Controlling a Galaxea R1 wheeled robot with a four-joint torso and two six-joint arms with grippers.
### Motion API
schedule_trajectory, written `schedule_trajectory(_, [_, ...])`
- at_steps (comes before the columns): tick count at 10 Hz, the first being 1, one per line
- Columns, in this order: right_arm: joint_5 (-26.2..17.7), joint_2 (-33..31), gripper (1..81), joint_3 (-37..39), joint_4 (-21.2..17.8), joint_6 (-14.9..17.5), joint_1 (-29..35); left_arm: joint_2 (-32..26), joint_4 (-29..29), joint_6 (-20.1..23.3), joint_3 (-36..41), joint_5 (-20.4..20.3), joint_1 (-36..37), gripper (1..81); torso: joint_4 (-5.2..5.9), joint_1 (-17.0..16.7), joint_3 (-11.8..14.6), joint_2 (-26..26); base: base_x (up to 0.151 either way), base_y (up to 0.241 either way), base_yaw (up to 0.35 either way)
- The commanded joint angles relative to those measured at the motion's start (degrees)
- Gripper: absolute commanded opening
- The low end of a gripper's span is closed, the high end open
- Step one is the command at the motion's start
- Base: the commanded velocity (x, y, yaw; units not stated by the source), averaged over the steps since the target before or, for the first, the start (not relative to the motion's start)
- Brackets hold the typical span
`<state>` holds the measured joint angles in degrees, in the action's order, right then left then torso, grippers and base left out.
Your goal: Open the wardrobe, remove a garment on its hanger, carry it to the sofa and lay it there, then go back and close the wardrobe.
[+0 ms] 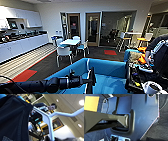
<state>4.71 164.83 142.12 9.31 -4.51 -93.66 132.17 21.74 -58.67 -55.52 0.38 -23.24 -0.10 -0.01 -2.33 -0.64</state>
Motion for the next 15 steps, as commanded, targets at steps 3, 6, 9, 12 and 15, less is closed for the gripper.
schedule_trajectory(3, [-3.0, -0.4, 81.1, -0.4, 0.7, 0.1, 1.6, -0.7, 1.5, 0.5, 2.2, -2.5, 8.1, 1.0, 0.00, 0.0, 0.0, 0.0, 0.000, 0.000, -0.248])
schedule_trajectory(6, [-3.0, -0.4, 81.1, -0.4, 0.7, 0.0, 1.7, -0.6, 1.5, 0.5, 1.9, -2.2, 7.9, 1.0, 0.00, 0.0, 0.0, 0.0, 0.000, 0.000, -0.220])
schedule_trajectory(9, [-3.0, -0.3, 81.1, -0.4, 0.8, 0.1, 1.7, -0.6, 1.4, 0.5, 1.9, -1.7, 7.9, 1.0, 0.00, 0.0, 0.0, 0.0, 0.000, 0.000, -0.140])
schedule_trajectory(12, [-3.0, -0.3, 81.1, -0.4, 0.8, 0.1, 1.7, -0.7, 1.5, 0.5, 2.1, -1.8, 7.6, 1.0, 0.00, 0.0, 0.0, 0.0, 0.000, 0.000, -0.034])
schedule_trajectory(15, [-2.9, -0.4, 81.1, -0.3, 0.9, 0.1, 1.5, -0.8, 1.4, 0.5, 1.9, -1.8, 7.3, 1.0, 0.00, 0.0, 0.0, 0.0, 0.000, 0.000, 0.000])
